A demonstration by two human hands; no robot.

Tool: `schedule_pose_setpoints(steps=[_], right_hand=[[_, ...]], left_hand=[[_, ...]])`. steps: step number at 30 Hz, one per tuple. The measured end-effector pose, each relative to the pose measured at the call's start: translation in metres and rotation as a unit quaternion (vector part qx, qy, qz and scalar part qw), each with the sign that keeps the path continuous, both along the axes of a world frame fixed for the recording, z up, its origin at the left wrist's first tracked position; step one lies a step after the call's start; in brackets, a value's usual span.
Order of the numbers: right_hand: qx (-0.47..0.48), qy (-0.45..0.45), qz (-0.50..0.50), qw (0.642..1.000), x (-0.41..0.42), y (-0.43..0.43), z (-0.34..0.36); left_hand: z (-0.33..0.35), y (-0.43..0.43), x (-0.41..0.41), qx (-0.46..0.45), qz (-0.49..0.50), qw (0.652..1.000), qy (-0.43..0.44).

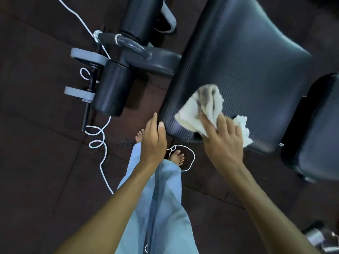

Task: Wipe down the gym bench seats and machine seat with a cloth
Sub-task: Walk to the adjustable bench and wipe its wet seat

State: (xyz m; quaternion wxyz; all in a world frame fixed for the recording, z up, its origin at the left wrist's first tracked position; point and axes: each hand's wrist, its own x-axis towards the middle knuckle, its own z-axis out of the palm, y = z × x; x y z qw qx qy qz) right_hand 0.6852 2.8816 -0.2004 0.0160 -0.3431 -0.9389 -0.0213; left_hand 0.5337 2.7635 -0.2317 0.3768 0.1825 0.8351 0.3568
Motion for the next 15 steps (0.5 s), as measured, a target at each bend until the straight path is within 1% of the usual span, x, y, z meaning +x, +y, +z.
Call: schedule_pose_setpoints(steps=[1, 2, 4, 6, 8, 9, 10, 11, 13, 15], right_hand=[[-0.010, -0.005, -0.002, 1.000, 0.022, 0.003, -0.001], [-0.016, -0.010, -0.029, 0.999, 0.042, 0.010, -0.002], [-0.035, -0.020, -0.134, 0.990, 0.071, 0.031, -0.001], [-0.075, 0.005, -0.254, 0.964, 0.072, 0.055, 0.003], [-0.070, 0.053, -0.366, 0.926, 0.048, 0.070, 0.003], [-0.060, 0.062, -0.399, 0.913, 0.032, 0.070, 0.001], [-0.048, 0.060, -0.402, 0.912, 0.017, 0.064, -0.001], [-0.039, 0.057, -0.379, 0.923, 0.005, 0.052, -0.003], [-0.038, 0.054, -0.288, 0.955, -0.001, 0.019, -0.002], [-0.052, 0.043, -0.190, 0.980, 0.023, -0.003, -0.002]], left_hand=[[0.005, 0.005, -0.001, 0.005, -0.023, 1.000, 0.011], [0.008, 0.011, -0.002, 0.003, -0.045, 0.999, 0.028], [0.011, 0.021, -0.003, -0.021, -0.089, 0.993, 0.069], [0.009, 0.029, -0.003, -0.048, -0.121, 0.984, 0.121], [0.005, 0.038, -0.005, -0.052, -0.153, 0.971, 0.179], [0.004, 0.043, -0.006, -0.053, -0.165, 0.964, 0.203], [0.003, 0.049, -0.007, -0.055, -0.171, 0.961, 0.212], [0.004, 0.056, -0.008, -0.055, -0.174, 0.961, 0.206], [0.006, 0.069, -0.013, -0.049, -0.180, 0.965, 0.186], [0.010, 0.081, -0.019, -0.037, -0.203, 0.958, 0.198]])
